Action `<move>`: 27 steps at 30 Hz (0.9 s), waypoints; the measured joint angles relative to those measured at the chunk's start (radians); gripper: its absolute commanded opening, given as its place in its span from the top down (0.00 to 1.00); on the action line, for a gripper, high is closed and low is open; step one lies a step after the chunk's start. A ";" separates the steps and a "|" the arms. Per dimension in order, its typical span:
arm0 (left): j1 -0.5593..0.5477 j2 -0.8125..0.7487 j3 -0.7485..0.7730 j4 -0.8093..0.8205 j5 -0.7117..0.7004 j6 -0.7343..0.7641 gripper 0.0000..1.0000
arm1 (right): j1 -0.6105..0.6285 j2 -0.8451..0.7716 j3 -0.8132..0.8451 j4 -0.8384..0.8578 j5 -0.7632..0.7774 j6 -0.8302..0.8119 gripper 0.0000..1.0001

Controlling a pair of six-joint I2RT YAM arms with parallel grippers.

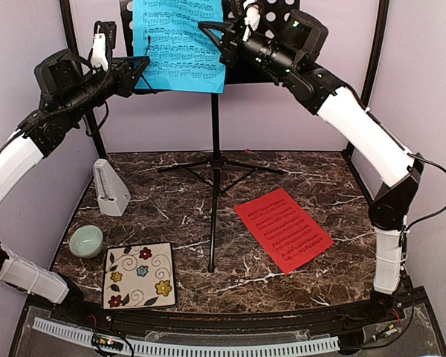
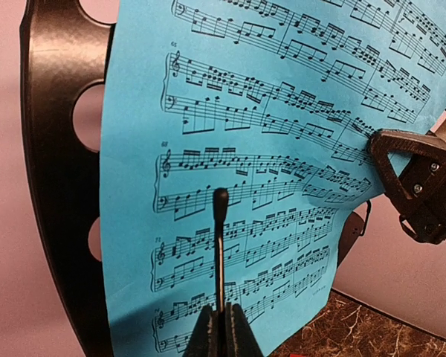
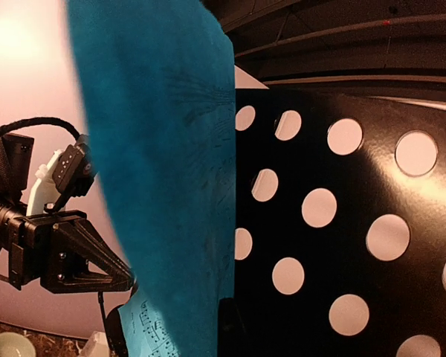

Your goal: Set up the instrument practice props

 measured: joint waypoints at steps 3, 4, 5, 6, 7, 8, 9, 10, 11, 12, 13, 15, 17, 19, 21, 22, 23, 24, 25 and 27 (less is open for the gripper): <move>0.000 0.002 0.002 0.001 0.010 0.000 1.00 | 0.005 0.000 0.002 0.036 0.008 -0.055 1.00; 0.000 0.003 0.004 0.001 0.011 0.000 1.00 | 0.006 0.000 0.002 0.047 0.010 -0.071 1.00; 0.000 0.005 0.006 0.002 0.014 0.000 1.00 | 0.008 0.000 0.002 0.058 0.011 -0.087 1.00; 0.000 0.007 0.008 0.003 0.015 0.000 1.00 | 0.009 0.000 0.002 0.068 0.011 -0.101 1.00; 0.000 0.009 0.011 0.003 0.017 0.000 1.00 | 0.011 0.000 0.002 0.077 0.012 -0.119 1.00; 0.000 0.011 0.013 0.004 0.018 0.000 1.00 | 0.013 0.000 0.002 0.086 0.013 -0.135 1.00; 0.000 0.013 0.013 0.006 0.021 -0.001 1.00 | 0.014 0.000 0.002 0.094 0.012 -0.151 1.00; 0.000 0.014 0.013 0.008 0.023 -0.001 1.00 | 0.018 0.000 0.002 0.102 0.013 -0.172 1.00; 0.000 0.016 0.014 0.008 0.026 -0.002 1.00 | 0.021 0.000 0.002 0.108 0.012 -0.191 0.99; 0.000 0.018 0.016 0.010 0.029 -0.003 1.00 | 0.025 0.000 0.002 0.114 0.011 -0.210 0.98; 0.000 0.020 0.017 0.013 0.032 -0.004 1.00 | 0.028 0.000 0.002 0.120 0.009 -0.225 0.97; 0.000 0.024 0.018 0.015 0.038 -0.008 1.00 | 0.034 0.002 0.002 0.132 0.003 -0.254 0.96; 0.000 0.026 0.021 0.018 0.040 -0.010 1.00 | 0.036 0.005 0.002 0.143 -0.003 -0.278 0.95; 0.000 0.028 0.024 0.018 0.044 -0.012 1.00 | 0.036 0.009 0.000 0.155 -0.008 -0.296 0.93; 0.000 0.030 0.026 0.018 0.047 -0.015 1.00 | 0.036 0.010 -0.010 0.164 -0.010 -0.309 0.90; 0.000 0.031 0.027 0.018 0.048 -0.016 1.00 | 0.036 0.010 -0.015 0.168 -0.011 -0.317 0.89; 0.000 0.032 0.028 0.018 0.049 -0.019 1.00 | 0.036 0.011 -0.022 0.174 -0.012 -0.323 0.88; 0.000 0.033 0.029 0.017 0.050 -0.019 0.98 | 0.036 0.011 -0.029 0.177 -0.013 -0.329 0.87; 0.000 0.033 0.030 0.017 0.051 -0.021 0.94 | 0.036 0.013 -0.034 0.180 -0.014 -0.332 0.87; 0.000 0.033 0.031 0.016 0.055 -0.024 0.87 | 0.036 0.017 -0.043 0.188 -0.015 -0.335 0.82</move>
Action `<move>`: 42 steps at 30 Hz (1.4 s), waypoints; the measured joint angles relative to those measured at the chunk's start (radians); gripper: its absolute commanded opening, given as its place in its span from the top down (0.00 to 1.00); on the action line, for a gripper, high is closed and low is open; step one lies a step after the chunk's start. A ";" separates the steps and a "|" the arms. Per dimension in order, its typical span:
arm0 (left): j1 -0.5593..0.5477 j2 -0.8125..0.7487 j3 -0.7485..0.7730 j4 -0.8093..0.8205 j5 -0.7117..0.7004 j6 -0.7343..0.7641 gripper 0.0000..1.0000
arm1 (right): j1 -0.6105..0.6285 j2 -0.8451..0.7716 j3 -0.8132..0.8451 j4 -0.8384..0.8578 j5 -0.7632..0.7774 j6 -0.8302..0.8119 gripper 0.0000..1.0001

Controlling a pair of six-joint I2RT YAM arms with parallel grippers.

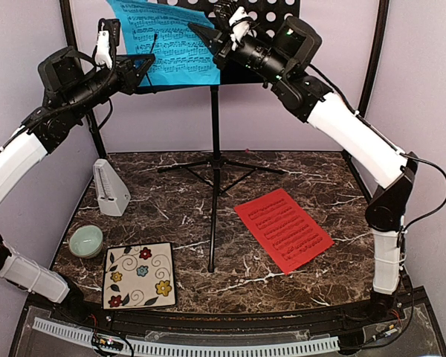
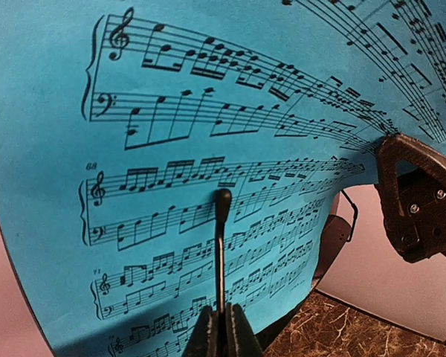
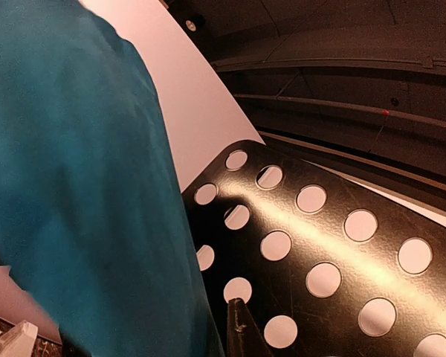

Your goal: Set up the instrument practice props

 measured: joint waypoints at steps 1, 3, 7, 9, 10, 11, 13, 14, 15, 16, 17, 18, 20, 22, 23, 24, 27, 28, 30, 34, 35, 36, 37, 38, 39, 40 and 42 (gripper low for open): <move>0.000 0.000 0.000 -0.001 0.001 0.001 0.83 | 0.000 0.003 -0.003 0.003 0.000 -0.002 0.78; 0.000 0.000 0.001 -0.005 0.004 -0.003 0.77 | 0.000 0.009 -0.008 0.013 0.001 -0.002 0.74; 0.000 0.000 0.001 -0.018 0.010 -0.005 0.67 | 0.000 0.018 -0.016 0.035 0.003 -0.009 0.64; 0.000 -0.002 0.001 -0.028 0.013 -0.007 0.65 | 0.000 0.019 -0.019 0.050 0.007 0.000 0.61; 0.000 -0.003 0.001 -0.033 0.015 -0.006 0.63 | 0.000 0.019 -0.021 0.059 0.009 0.003 0.59; 0.000 -0.005 0.001 -0.037 0.016 -0.007 0.62 | 0.000 0.019 -0.022 0.067 0.011 0.010 0.57; 0.000 -0.013 0.001 -0.048 0.018 -0.007 0.60 | -0.001 0.019 -0.023 0.081 0.014 0.024 0.51; 0.000 -0.017 0.001 -0.053 0.018 -0.008 0.58 | -0.001 0.019 -0.023 0.091 0.018 0.032 0.46; 0.000 -0.021 0.001 -0.056 0.018 -0.010 0.56 | -0.002 0.019 -0.024 0.098 0.022 0.039 0.43; 0.000 -0.026 0.000 -0.059 0.018 -0.011 0.55 | -0.002 0.019 -0.024 0.108 0.027 0.041 0.40; 0.000 -0.029 0.001 -0.061 0.018 -0.013 0.55 | -0.003 0.019 -0.025 0.113 0.029 0.051 0.38; 0.000 -0.033 0.001 -0.064 0.019 -0.014 0.54 | -0.003 0.019 -0.027 0.117 0.033 0.058 0.36; 0.000 -0.041 0.001 -0.069 0.022 -0.018 0.54 | -0.008 0.019 -0.029 0.122 0.037 0.070 0.35; 0.000 -0.049 0.001 -0.070 0.029 -0.022 0.53 | -0.008 0.019 -0.031 0.126 0.040 0.081 0.35; 0.000 -0.055 0.001 -0.069 0.037 -0.025 0.54 | -0.009 0.019 -0.032 0.129 0.041 0.085 0.36; -0.001 -0.061 0.001 -0.069 0.043 -0.027 0.54 | -0.009 0.019 -0.034 0.131 0.043 0.088 0.36; -0.002 -0.076 0.000 -0.069 0.066 -0.033 0.53 | -0.009 0.019 -0.041 0.138 0.048 0.096 0.34; -0.002 -0.080 0.001 -0.068 0.076 -0.037 0.53 | -0.009 0.019 -0.043 0.139 0.050 0.098 0.33; -0.003 -0.087 0.001 -0.054 0.103 -0.048 0.53 | -0.009 0.019 -0.046 0.141 0.052 0.106 0.30; -0.003 -0.078 0.032 -0.037 0.145 -0.071 0.53 | -0.009 0.019 -0.052 0.143 0.055 0.117 0.16; -0.003 -0.068 0.054 -0.032 0.153 -0.076 0.53 | -0.009 0.018 -0.057 0.145 0.055 0.119 0.12; -0.003 -0.056 0.082 -0.028 0.159 -0.081 0.54 | -0.009 0.016 -0.065 0.147 0.056 0.121 0.09; -0.003 -0.045 0.107 -0.026 0.162 -0.085 0.55 | -0.009 0.014 -0.074 0.148 0.058 0.129 0.07; -0.003 -0.031 0.138 -0.022 0.165 -0.089 0.56 | -0.009 0.007 -0.092 0.151 0.059 0.129 0.06; -0.003 -0.016 0.171 -0.018 0.166 -0.093 0.56 | -0.009 -0.001 -0.113 0.154 0.060 0.130 0.06; -0.003 -0.001 0.201 -0.013 0.164 -0.100 0.56 | -0.009 -0.011 -0.137 0.158 0.061 0.131 0.05; -0.003 0.029 0.258 -0.004 0.155 -0.108 0.56 | -0.009 -0.030 -0.183 0.166 0.065 0.132 0.02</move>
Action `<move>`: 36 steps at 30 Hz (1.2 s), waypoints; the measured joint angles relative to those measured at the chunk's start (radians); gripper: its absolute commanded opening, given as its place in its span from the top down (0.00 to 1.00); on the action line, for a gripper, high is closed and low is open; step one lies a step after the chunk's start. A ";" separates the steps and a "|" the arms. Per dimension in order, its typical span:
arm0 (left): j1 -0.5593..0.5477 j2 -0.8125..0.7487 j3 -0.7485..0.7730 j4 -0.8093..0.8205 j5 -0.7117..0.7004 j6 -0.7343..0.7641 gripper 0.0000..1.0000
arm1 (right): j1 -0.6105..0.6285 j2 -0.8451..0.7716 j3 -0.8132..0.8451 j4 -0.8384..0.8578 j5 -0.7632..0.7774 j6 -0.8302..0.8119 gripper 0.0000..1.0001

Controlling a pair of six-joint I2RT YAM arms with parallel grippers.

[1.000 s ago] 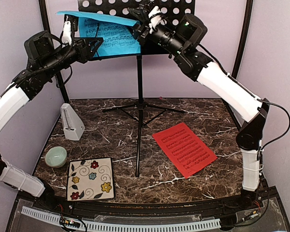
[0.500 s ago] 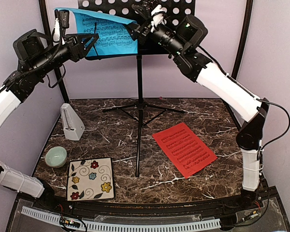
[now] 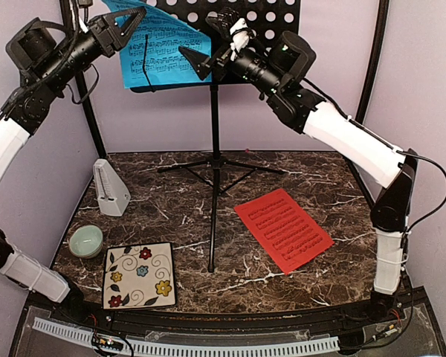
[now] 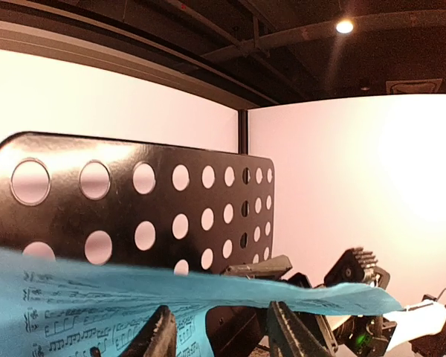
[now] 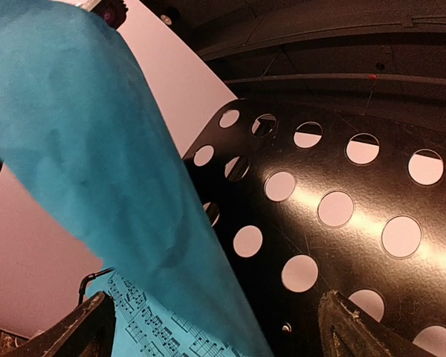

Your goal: Set up the instrument practice props

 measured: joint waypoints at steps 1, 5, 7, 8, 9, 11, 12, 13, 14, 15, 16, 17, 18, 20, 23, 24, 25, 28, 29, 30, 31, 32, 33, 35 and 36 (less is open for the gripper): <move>0.000 0.011 0.018 0.005 -0.006 -0.002 0.56 | 0.000 -0.007 -0.016 0.001 0.002 0.001 0.01; 0.000 0.071 0.099 0.008 -0.042 -0.015 0.56 | 0.000 -0.053 -0.095 0.014 0.018 0.000 0.00; 0.000 0.111 0.144 0.005 -0.061 -0.021 0.56 | 0.000 -0.073 -0.122 0.021 0.026 0.000 0.00; 0.000 0.127 0.161 0.005 -0.070 -0.023 0.56 | 0.000 -0.083 -0.133 0.025 0.032 0.001 0.00; 0.000 0.146 0.182 0.003 -0.081 -0.025 0.56 | 0.000 -0.093 -0.144 0.030 0.037 0.001 0.00; 0.000 0.179 0.211 -0.002 -0.114 -0.027 0.56 | -0.001 -0.112 -0.161 0.039 0.046 0.005 0.00; 0.000 0.188 0.218 -0.006 -0.128 -0.027 0.55 | -0.003 -0.119 -0.168 0.042 0.050 0.006 0.00; 0.000 0.195 0.221 -0.010 -0.143 -0.028 0.55 | -0.004 -0.128 -0.176 0.045 0.055 0.011 0.00; 0.000 0.200 0.225 -0.019 -0.162 -0.029 0.54 | -0.005 -0.137 -0.184 0.049 0.059 0.016 0.00; 0.000 0.204 0.227 -0.024 -0.179 -0.030 0.53 | -0.006 -0.145 -0.191 0.054 0.061 0.021 0.00; 0.000 0.205 0.228 -0.027 -0.195 -0.031 0.53 | -0.007 -0.153 -0.199 0.060 0.063 0.029 0.00; 0.000 0.206 0.230 -0.033 -0.211 -0.031 0.51 | -0.009 -0.161 -0.208 0.064 0.064 0.036 0.00; 0.000 0.207 0.233 -0.038 -0.226 -0.033 0.49 | -0.011 -0.170 -0.218 0.067 0.065 0.042 0.00; 0.000 0.207 0.242 -0.045 -0.246 -0.035 0.45 | -0.014 -0.183 -0.233 0.070 0.068 0.054 0.00; 0.000 0.216 0.278 -0.053 -0.260 -0.037 0.39 | -0.016 -0.202 -0.259 0.077 0.074 0.071 0.00; 0.000 0.219 0.291 -0.054 -0.264 -0.037 0.38 | -0.016 -0.209 -0.269 0.081 0.077 0.079 0.00; 0.000 0.222 0.300 -0.055 -0.269 -0.037 0.38 | -0.017 -0.215 -0.277 0.082 0.081 0.086 0.00; 0.000 0.232 0.329 -0.055 -0.272 -0.037 0.38 | -0.018 -0.233 -0.306 0.089 0.089 0.104 0.00; 0.000 0.237 0.337 -0.054 -0.270 -0.037 0.38 | -0.018 -0.241 -0.319 0.091 0.092 0.109 0.00; 0.000 0.244 0.348 -0.054 -0.268 -0.037 0.37 | -0.018 -0.250 -0.335 0.094 0.095 0.114 0.00; 0.000 0.251 0.358 -0.052 -0.263 -0.038 0.37 | -0.018 -0.258 -0.349 0.097 0.096 0.119 0.00; 0.000 0.260 0.370 -0.051 -0.259 -0.040 0.38 | -0.018 -0.265 -0.360 0.099 0.098 0.123 0.00; 0.000 0.270 0.385 -0.051 -0.254 -0.041 0.38 | -0.018 -0.273 -0.373 0.102 0.100 0.128 0.00; 0.000 0.288 0.408 -0.051 -0.251 -0.041 0.38 | -0.018 -0.286 -0.390 0.106 0.106 0.136 0.00; 0.000 0.299 0.421 -0.051 -0.251 -0.041 0.38 | -0.019 -0.294 -0.401 0.111 0.108 0.141 0.00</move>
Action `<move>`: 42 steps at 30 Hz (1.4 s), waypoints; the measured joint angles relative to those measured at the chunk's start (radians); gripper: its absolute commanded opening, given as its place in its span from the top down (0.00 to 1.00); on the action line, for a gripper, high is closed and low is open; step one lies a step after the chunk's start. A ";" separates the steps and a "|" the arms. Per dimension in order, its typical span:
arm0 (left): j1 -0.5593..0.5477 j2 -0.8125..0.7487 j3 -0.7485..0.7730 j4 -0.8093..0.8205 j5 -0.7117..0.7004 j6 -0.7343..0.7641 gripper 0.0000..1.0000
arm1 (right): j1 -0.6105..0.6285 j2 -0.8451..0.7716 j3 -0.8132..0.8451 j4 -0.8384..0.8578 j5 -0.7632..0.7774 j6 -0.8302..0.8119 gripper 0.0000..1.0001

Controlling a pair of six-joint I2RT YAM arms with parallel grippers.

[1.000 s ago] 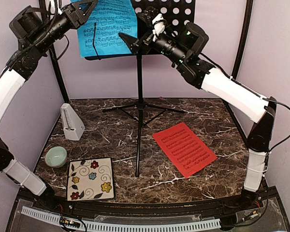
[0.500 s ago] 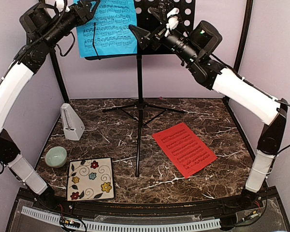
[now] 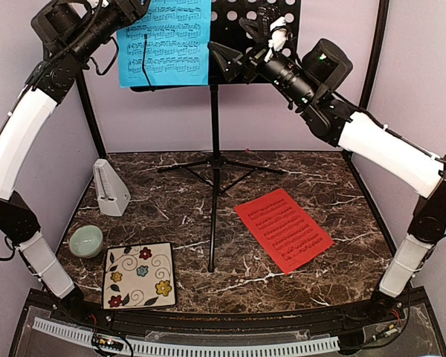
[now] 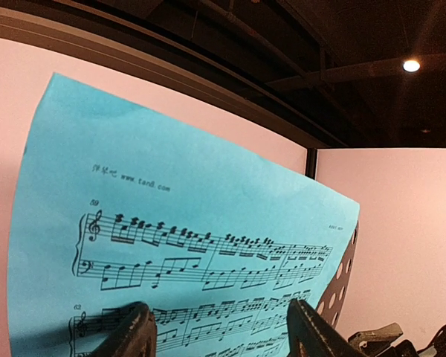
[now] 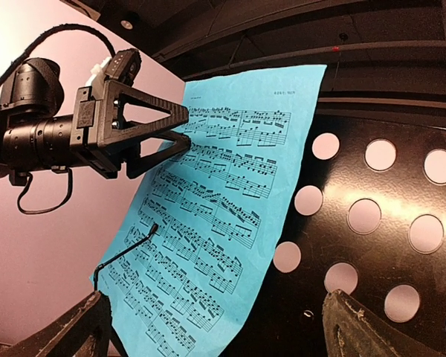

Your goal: Set up the instrument practice props

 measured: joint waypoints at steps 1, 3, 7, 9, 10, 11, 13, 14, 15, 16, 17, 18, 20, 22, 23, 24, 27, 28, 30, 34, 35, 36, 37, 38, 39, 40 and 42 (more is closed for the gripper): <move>0.000 0.010 0.012 -0.001 0.000 0.000 0.38 | 0.000 -0.009 -0.012 0.002 0.003 0.004 0.00; -0.002 0.024 0.029 -0.001 -0.001 0.000 0.39 | -0.001 -0.028 -0.036 0.006 0.009 0.011 0.00; -0.002 0.034 0.040 -0.002 -0.002 0.000 0.39 | -0.001 -0.060 -0.067 0.009 0.013 0.024 0.00; -0.003 0.034 0.040 -0.002 -0.001 -0.001 0.39 | -0.001 -0.072 -0.074 0.011 0.014 0.027 0.00; -0.003 0.034 0.039 0.000 -0.001 -0.002 0.39 | -0.001 -0.077 -0.077 0.013 0.014 0.029 0.00; -0.003 0.033 0.036 0.002 -0.001 -0.003 0.39 | -0.001 -0.082 -0.078 0.015 0.015 0.031 0.00; -0.003 0.015 0.006 0.008 -0.002 -0.003 0.37 | -0.001 -0.086 -0.079 0.019 0.016 0.033 0.00; -0.003 0.004 -0.010 0.009 -0.003 -0.003 0.37 | -0.001 -0.087 -0.079 0.022 0.016 0.035 0.00; -0.003 -0.011 -0.031 0.009 -0.004 -0.003 0.37 | -0.001 -0.087 -0.080 0.023 0.016 0.035 0.00; -0.003 -0.027 -0.051 0.009 -0.006 -0.003 0.36 | -0.001 -0.087 -0.082 0.023 0.016 0.036 0.00; -0.003 -0.042 -0.068 0.009 -0.008 -0.003 0.36 | -0.001 -0.087 -0.085 0.022 0.016 0.039 0.00; -0.003 -0.061 -0.090 0.010 -0.013 -0.002 0.35 | -0.001 -0.087 -0.087 0.021 0.017 0.040 0.00; -0.003 -0.100 -0.127 0.013 -0.022 0.000 0.35 | -0.001 -0.090 -0.095 0.021 0.017 0.044 0.00; -0.003 -0.136 -0.158 0.016 -0.030 0.003 0.35 | -0.001 -0.098 -0.105 0.016 0.018 0.050 0.00; -0.003 -0.155 -0.173 0.016 -0.034 0.006 0.35 | -0.001 -0.102 -0.106 0.014 0.018 0.051 0.00; -0.003 -0.176 -0.188 0.018 -0.040 0.008 0.35 | -0.001 -0.108 -0.109 0.014 0.019 0.054 0.00; -0.003 -0.214 -0.218 0.023 -0.051 0.018 0.35 | -0.001 -0.125 -0.116 0.014 0.023 0.058 0.00; -0.003 -0.229 -0.232 0.024 -0.056 0.023 0.35 | -0.001 -0.131 -0.118 0.014 0.026 0.061 0.00; -0.003 -0.248 -0.255 0.027 -0.067 0.029 0.35 | -0.001 -0.140 -0.122 0.015 0.032 0.065 0.00; -0.003 -0.280 -0.314 0.017 -0.089 0.047 0.35 | -0.001 -0.160 -0.136 0.011 0.043 0.072 0.00; -0.003 -0.281 -0.317 0.010 -0.094 0.051 0.35 | -0.001 -0.163 -0.138 0.008 0.044 0.072 0.00; -0.003 -0.281 -0.322 0.001 -0.098 0.058 0.35 | -0.001 -0.166 -0.142 0.005 0.046 0.072 0.00; -0.003 -0.281 -0.327 -0.007 -0.103 0.064 0.35 | -0.001 -0.168 -0.145 0.001 0.047 0.073 0.00; -0.003 -0.282 -0.332 -0.017 -0.110 0.071 0.34 | -0.001 -0.169 -0.148 0.000 0.050 0.074 0.00; -0.003 -0.282 -0.336 -0.025 -0.115 0.076 0.33 | -0.001 -0.171 -0.151 -0.002 0.050 0.075 0.01; -0.003 -0.282 -0.340 -0.041 -0.126 0.087 0.31 | -0.001 -0.172 -0.156 -0.004 0.053 0.076 0.02; -0.003 -0.282 -0.340 -0.068 -0.140 0.106 0.29 | -0.001 -0.172 -0.160 -0.012 0.053 0.077 0.05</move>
